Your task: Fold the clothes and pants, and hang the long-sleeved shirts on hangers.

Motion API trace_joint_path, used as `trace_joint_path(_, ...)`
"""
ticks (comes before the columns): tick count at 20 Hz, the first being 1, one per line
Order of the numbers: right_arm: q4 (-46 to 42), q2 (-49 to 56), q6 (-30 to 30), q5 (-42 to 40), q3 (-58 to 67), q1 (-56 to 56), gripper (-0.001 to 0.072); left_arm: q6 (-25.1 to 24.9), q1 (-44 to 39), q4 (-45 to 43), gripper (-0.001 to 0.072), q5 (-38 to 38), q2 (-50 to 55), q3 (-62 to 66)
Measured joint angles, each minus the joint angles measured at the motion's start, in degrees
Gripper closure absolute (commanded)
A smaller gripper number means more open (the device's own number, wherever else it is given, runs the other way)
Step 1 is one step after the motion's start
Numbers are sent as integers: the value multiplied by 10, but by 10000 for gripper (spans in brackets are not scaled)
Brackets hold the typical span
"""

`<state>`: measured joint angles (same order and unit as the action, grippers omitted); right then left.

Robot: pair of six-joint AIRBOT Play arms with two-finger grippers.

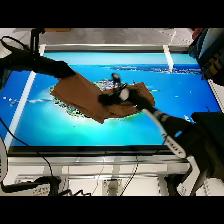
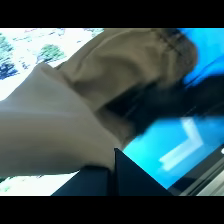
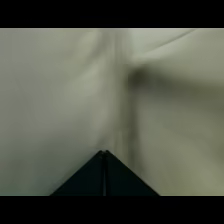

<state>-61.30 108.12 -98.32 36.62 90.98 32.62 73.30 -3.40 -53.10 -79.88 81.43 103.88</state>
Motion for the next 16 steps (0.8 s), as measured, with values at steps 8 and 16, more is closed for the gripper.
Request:
trace_joint_path(8, -22, 17, -52, 0, -3, 19, 686, 0, -57, 12, 696, 24, 53, 0)
trace_joint_path(16, -123, -122, -22, 176, -3, -209, 686, 35, -166, 13, 696, 224, 162, 0)
